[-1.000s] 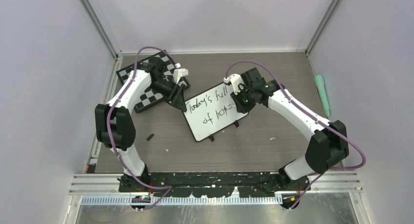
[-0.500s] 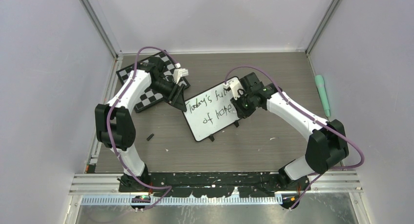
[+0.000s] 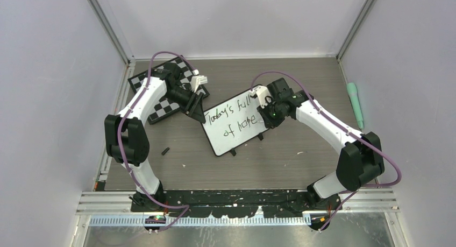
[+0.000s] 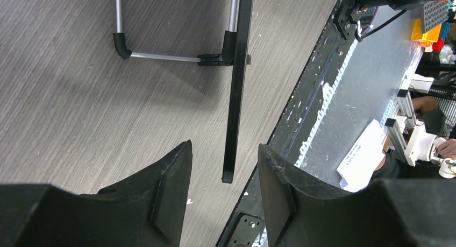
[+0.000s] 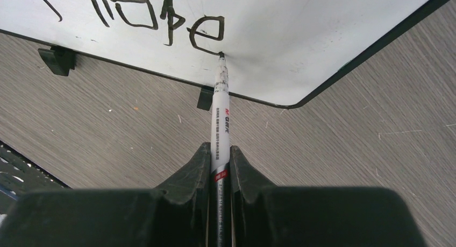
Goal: Write a sentence on the whiteboard
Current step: Write a sentence on the whiteboard, then close the whiteboard marker at the center of the board.
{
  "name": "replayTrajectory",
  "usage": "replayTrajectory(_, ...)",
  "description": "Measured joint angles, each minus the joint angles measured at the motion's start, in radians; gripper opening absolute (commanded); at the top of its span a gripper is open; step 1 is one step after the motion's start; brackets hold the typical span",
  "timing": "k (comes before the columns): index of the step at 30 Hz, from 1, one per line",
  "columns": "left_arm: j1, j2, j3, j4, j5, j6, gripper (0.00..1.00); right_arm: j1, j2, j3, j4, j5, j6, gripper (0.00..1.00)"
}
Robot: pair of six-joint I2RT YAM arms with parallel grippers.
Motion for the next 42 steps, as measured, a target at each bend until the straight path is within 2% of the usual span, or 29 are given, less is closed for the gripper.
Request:
replayTrajectory(11,0.0,0.0,0.0,0.0,0.0,0.0,0.5,-0.007,-0.042,0.013,-0.006,0.0,-0.01,0.0)
replayTrajectory(24,0.0,0.0,0.0,0.0,0.0,-0.001,0.52,-0.022,0.005,0.015,-0.005,0.008,-0.027,0.0)
replayTrajectory(32,0.0,-0.001,0.0,0.0,-0.002,-0.005,0.58,-0.022,0.003,0.025,-0.019,0.003,-0.028,0.0)
replayTrajectory(35,0.0,-0.011,0.0,0.008,-0.012,-0.016,0.64,-0.022,-0.011,0.042,-0.032,-0.017,-0.026,0.0)
replayTrajectory(38,0.01,-0.05,0.0,0.024,-0.019,-0.03,0.69,-0.022,-0.043,0.064,-0.058,-0.052,-0.023,0.0)
replayTrajectory(42,0.061,-0.133,0.012,0.031,-0.013,-0.039,0.7,-0.022,-0.09,0.095,-0.089,-0.109,-0.016,0.0)
